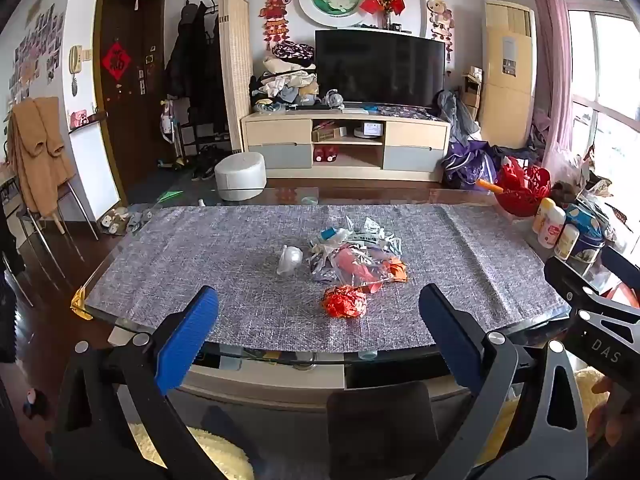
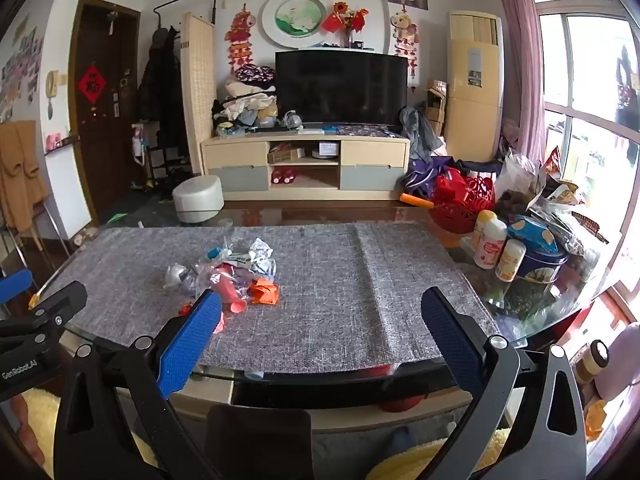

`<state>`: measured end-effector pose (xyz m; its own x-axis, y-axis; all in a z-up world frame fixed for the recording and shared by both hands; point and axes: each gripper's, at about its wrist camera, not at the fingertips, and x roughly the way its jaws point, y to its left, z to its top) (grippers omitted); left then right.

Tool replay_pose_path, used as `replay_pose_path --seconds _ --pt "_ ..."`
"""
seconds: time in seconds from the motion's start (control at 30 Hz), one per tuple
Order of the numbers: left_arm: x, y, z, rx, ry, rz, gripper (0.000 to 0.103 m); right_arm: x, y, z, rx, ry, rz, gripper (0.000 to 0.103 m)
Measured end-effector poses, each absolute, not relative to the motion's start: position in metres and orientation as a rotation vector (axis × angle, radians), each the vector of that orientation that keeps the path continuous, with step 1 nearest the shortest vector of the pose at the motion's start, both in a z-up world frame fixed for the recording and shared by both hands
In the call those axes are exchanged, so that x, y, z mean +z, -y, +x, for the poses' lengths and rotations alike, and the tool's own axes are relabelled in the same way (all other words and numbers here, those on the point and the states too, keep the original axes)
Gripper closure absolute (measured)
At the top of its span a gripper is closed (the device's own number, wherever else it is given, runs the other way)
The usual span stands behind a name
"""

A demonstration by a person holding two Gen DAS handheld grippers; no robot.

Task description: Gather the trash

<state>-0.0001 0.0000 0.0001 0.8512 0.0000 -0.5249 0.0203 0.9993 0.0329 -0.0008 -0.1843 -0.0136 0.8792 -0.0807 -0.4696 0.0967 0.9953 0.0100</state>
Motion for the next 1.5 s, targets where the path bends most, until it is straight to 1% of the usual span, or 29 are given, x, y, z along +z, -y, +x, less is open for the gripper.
replay_pose_path --seconds 1.5 --pt "-0.0024 -0.0006 0.0076 -0.017 -0.562 0.009 0.008 -0.0204 0.1851 0.0088 -0.101 -0.524 0.049 0.003"
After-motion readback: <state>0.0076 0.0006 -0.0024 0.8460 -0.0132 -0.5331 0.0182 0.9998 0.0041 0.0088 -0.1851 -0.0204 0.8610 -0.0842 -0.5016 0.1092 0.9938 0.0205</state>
